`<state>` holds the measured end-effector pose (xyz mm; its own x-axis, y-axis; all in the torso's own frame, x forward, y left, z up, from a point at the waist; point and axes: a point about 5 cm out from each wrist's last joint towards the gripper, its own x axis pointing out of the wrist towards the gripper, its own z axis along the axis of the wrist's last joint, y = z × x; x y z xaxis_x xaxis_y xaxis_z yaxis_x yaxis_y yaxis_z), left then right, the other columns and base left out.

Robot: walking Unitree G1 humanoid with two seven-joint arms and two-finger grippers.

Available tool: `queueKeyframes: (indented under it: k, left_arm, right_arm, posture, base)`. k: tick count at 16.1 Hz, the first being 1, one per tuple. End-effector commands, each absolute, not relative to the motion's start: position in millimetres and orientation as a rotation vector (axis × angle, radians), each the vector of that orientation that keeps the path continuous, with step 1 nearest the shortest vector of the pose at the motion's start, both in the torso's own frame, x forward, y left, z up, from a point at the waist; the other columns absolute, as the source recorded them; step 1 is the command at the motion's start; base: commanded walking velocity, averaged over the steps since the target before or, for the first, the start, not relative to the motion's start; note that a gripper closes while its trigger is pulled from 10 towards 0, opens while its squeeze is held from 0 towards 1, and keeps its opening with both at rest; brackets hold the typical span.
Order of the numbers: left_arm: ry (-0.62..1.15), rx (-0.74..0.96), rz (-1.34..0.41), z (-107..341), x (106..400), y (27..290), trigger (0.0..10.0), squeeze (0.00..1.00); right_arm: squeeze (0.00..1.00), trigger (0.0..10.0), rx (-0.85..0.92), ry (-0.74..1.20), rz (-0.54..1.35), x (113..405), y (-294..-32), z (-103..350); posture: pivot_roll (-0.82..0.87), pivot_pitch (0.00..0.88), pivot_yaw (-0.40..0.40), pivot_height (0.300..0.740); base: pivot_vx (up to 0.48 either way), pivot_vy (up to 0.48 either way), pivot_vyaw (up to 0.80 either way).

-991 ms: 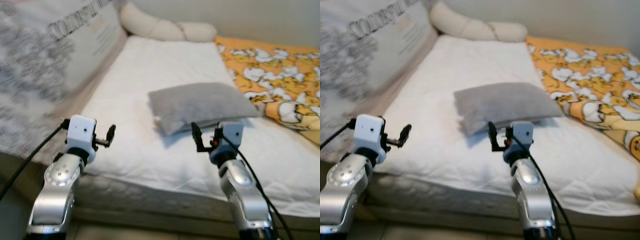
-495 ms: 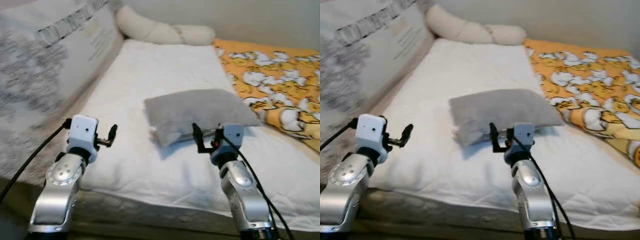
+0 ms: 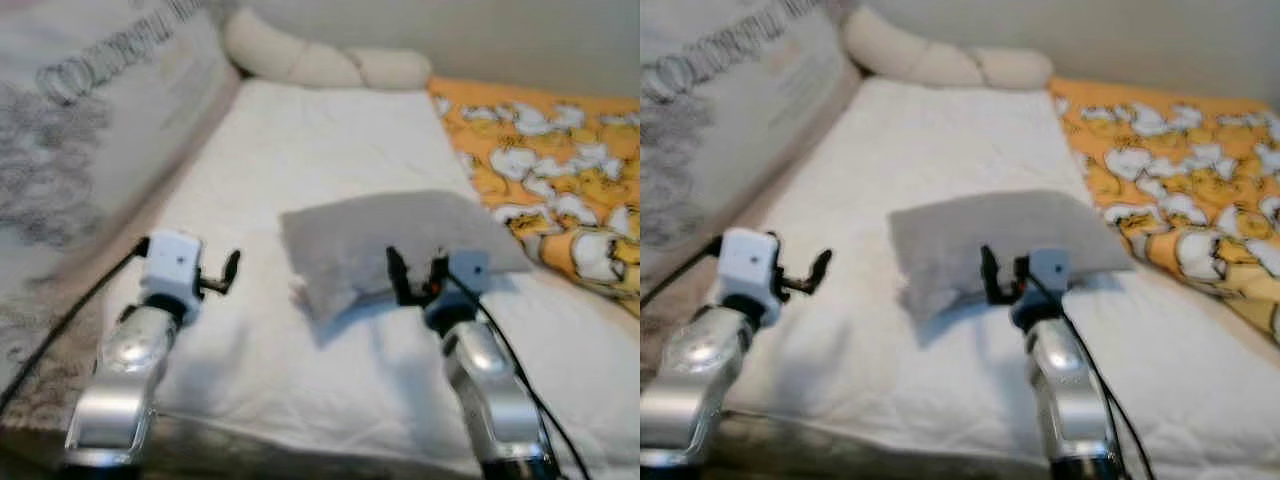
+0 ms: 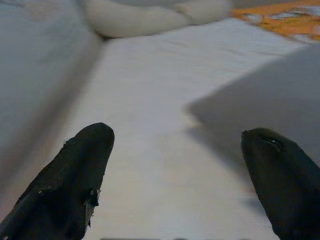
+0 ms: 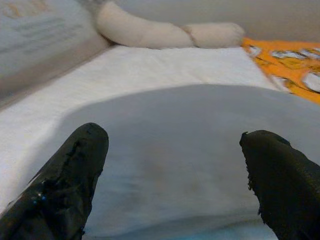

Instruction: Clean up the room

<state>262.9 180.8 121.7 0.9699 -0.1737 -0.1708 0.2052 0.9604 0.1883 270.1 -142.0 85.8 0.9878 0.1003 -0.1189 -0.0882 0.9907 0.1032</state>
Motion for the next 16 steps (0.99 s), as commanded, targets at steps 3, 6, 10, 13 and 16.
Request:
queueKeyframes:
  k: [3,6,10,13,16]
  left_arm:
    - [0.142,0.243,-0.208,124.1,263.0,178.9,10.0,0.0]
    - [0.144,0.247,-0.207,123.9,263.2,179.5,10.0,0.0]
    - [0.152,0.253,-0.221,122.3,262.5,177.8,10.0,0.0]
    - [0.154,0.265,-0.234,123.1,262.6,177.2,10.0,0.0]
    - [0.174,0.313,-0.43,122.0,264.2,165.2,10.0,0.0]
  right_arm:
    - [0.0,10.0,0.1,0.117,0.086,271.7,-143.7,87.8]
    - [0.0,10.0,0.102,0.12,0.086,271.5,-143.2,87.2]
    - [0.0,10.0,0.114,0.135,0.081,271.3,-144.2,85.4]
    - [1.0,10.0,0.194,0.262,-0.046,270.9,-161.3,69.3]
    - [1.0,10.0,0.413,0.424,-0.156,280.3,-181.7,51.3]
  posture:
    - [0.01,0.0,-0.045,0.74]
    - [0.01,0.0,-0.045,0.74]
    - [0.01,0.0,-0.044,0.74]
    - [0.01,0.0,-0.043,0.74]
    - [-0.01,0.0,-0.029,0.74]
  base:
    - [0.0,0.0,0.0]
    - [0.0,0.0,0.0]
    - [0.0,0.0,0.0]
    - [0.0,0.0,0.0]
    - [0.0,0.0,0.0]
